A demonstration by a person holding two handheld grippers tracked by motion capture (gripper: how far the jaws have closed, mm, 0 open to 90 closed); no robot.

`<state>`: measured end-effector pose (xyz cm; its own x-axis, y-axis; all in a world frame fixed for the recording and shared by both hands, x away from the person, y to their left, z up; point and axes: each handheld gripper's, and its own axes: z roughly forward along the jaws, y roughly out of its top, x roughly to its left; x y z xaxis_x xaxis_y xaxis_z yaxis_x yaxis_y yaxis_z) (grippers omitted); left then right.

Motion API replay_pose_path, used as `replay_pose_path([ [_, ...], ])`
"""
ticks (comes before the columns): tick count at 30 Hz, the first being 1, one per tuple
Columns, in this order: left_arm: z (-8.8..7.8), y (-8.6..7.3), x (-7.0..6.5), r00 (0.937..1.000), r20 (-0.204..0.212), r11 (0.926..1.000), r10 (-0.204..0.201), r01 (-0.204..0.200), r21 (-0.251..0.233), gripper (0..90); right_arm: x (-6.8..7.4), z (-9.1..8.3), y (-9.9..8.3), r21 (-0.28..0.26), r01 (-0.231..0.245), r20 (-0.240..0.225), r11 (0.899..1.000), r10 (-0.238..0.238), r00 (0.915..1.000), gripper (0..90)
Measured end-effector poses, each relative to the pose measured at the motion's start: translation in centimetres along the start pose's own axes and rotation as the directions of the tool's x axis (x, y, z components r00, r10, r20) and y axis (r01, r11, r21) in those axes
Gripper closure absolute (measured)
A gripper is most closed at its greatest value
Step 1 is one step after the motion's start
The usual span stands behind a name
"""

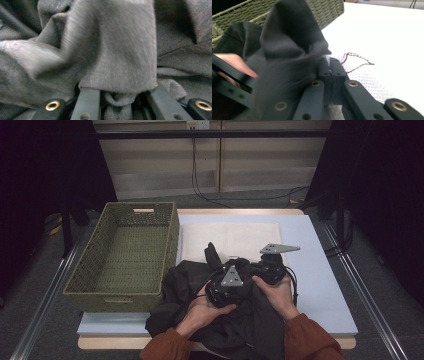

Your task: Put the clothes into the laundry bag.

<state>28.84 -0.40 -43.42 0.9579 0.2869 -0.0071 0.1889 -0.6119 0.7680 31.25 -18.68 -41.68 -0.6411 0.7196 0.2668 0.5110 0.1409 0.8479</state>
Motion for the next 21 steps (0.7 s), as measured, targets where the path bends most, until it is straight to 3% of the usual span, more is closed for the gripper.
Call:
replay_pose_path([
  [2,0.6,0.1,0.2,1.0,0.005,0.9994,0.004,-0.004,0.034,75.7,0.2,-0.2,0.2,-0.015,0.007,0.005,1.0,-0.007,1.0,89.5],
  [7,1.9,-0.3,0.3,0.9995,-0.033,0.9995,-0.003,0.004,0.03,75.8,0.5,-1.2,0.9,-0.049,0.025,0.014,0.998,-0.024,0.9996,89.6],
  [12,2.6,-0.7,0.9,0.998,-0.05,0.999,-0.038,0.039,0.021,75.8,1.0,-1.8,1.1,-0.058,0.035,0.021,0.998,-0.034,0.9992,89.6],
  [15,2.7,-0.8,0.8,0.9969,-0.073,0.9992,-0.03,0.032,0.025,75.5,1.3,-2.0,1.1,-0.054,0.038,0.018,0.998,-0.037,0.9991,89.5],
  [18,2.4,-1.0,0.9,0.9969,-0.062,0.9988,-0.048,0.048,0.006,73.2,1.5,-2.0,1.0,-0.051,0.035,0.023,0.998,-0.033,0.9992,89.5],
  [21,1.5,-1.2,1.0,0.9969,-0.021,0.9966,-0.076,0.075,-0.035,66.8,1.3,-1.9,0.9,-0.055,0.032,0.018,0.998,-0.031,0.9993,89.5],
])
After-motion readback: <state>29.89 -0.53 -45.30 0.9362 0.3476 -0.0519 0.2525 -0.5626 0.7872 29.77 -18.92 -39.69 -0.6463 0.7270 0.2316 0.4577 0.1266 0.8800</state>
